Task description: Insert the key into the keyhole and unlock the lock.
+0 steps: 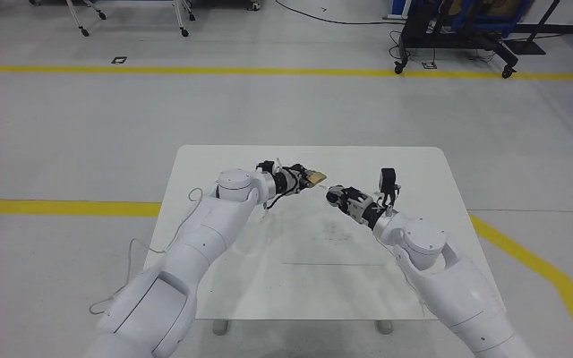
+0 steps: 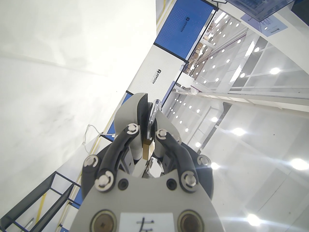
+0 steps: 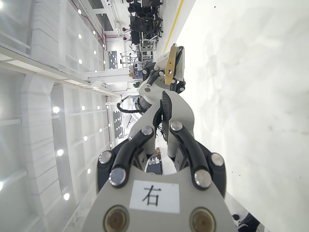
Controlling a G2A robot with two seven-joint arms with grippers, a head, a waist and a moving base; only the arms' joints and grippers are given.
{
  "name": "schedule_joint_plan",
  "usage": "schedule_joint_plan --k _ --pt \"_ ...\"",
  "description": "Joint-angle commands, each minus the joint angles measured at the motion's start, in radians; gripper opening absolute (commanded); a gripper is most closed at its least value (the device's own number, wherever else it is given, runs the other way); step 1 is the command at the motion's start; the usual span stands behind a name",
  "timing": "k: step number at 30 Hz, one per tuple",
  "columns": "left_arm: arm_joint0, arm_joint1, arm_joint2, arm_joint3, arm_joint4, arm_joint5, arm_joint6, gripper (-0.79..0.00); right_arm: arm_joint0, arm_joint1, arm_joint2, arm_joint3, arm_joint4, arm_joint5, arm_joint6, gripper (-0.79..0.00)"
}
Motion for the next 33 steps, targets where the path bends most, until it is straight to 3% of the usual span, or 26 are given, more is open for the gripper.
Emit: schedule_joint_plan --k 1,33 --pt "0.002 -0.002 0.002 0.002 0.012 -0.004 0.003 -0.785 0.014 -0.004 -0.007 0.017 0.001 0.006 -0.002 -0.785" --pt "-0.006 -0.025 -0.03 0.035 0.06 0.014 -0.018 -0.785 0.044 -0.036 -0.011 0.076 -0.039 0.042 -0.016 -0.785"
